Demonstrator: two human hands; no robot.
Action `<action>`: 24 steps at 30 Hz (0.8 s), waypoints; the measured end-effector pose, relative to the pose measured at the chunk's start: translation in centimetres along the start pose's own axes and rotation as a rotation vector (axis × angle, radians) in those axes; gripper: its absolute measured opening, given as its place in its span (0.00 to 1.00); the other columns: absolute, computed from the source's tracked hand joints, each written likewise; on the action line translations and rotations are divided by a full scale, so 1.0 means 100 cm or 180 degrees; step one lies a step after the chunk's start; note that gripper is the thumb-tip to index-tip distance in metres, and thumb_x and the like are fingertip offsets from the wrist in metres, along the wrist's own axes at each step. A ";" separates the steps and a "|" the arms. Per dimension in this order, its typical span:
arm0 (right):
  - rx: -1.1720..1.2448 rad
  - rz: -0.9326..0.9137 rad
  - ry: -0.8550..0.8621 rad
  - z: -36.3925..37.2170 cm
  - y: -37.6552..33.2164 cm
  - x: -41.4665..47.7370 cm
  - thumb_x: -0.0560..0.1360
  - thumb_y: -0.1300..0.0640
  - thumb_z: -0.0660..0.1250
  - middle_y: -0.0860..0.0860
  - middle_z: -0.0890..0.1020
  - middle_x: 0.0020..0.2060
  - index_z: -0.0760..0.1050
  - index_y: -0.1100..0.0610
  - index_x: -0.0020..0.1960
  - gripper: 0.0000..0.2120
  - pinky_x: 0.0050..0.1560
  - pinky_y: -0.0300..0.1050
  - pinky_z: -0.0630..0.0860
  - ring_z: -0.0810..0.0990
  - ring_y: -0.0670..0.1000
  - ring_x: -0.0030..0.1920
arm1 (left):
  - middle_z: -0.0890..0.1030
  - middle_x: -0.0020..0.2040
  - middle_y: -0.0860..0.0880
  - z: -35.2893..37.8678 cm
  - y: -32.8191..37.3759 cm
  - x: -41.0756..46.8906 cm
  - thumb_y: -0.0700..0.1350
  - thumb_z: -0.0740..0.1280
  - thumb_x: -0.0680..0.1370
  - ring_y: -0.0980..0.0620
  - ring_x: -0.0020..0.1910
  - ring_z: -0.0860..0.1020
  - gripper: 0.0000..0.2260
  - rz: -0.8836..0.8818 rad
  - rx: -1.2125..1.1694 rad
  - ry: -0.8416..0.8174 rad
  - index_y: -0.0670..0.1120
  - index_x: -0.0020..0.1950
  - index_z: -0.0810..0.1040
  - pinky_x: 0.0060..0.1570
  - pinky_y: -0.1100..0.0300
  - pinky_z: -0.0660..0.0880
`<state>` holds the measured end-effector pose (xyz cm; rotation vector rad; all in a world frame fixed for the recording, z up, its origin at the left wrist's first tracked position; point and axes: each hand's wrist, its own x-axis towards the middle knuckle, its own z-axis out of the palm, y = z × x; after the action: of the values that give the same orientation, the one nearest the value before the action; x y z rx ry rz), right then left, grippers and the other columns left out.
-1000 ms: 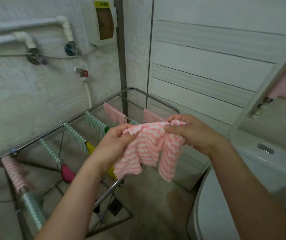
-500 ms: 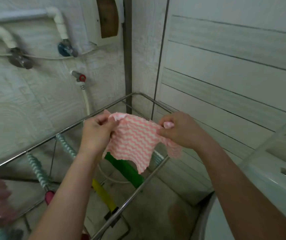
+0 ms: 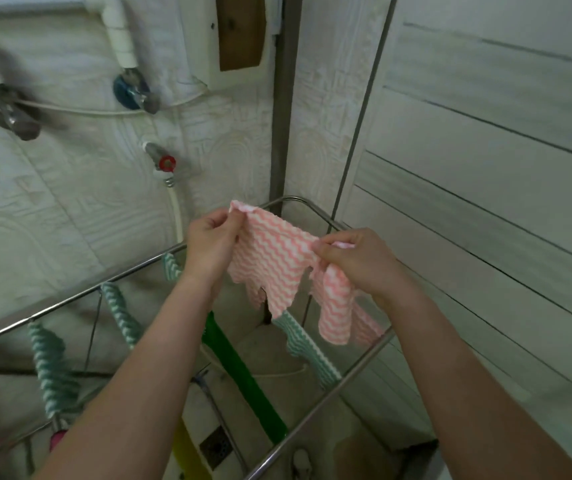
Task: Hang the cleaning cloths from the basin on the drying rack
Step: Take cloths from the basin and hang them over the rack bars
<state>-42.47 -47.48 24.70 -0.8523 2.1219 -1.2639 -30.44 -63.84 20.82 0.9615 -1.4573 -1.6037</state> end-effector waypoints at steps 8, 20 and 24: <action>0.0307 0.0170 -0.0309 0.013 0.038 0.069 0.74 0.56 0.69 0.49 0.85 0.36 0.84 0.54 0.46 0.05 0.35 0.36 0.72 0.81 0.46 0.37 | 0.81 0.34 0.55 0.030 -0.038 0.070 0.42 0.69 0.75 0.59 0.35 0.76 0.03 0.0330 0.0484 0.0327 0.47 0.43 0.83 0.40 0.62 0.73; 0.0585 0.0762 -0.0513 0.040 0.089 0.154 0.74 0.59 0.69 0.51 0.84 0.41 0.82 0.54 0.45 0.04 0.43 0.40 0.76 0.81 0.50 0.43 | 0.84 0.42 0.48 0.059 -0.095 0.168 0.47 0.66 0.77 0.49 0.42 0.81 0.08 0.0360 0.2226 0.0305 0.46 0.49 0.83 0.46 0.61 0.75; 0.0278 0.0539 -0.0509 0.042 0.092 0.170 0.74 0.57 0.67 0.51 0.83 0.37 0.80 0.50 0.36 0.09 0.45 0.47 0.77 0.81 0.52 0.42 | 0.84 0.37 0.45 0.070 -0.103 0.187 0.46 0.65 0.78 0.46 0.36 0.83 0.07 0.0219 0.2114 0.0137 0.48 0.44 0.82 0.45 0.51 0.80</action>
<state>-53.14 -59.05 12.69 -0.6963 1.9535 -1.1526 -45.31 -76.91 10.26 1.2734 -2.0175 -1.0419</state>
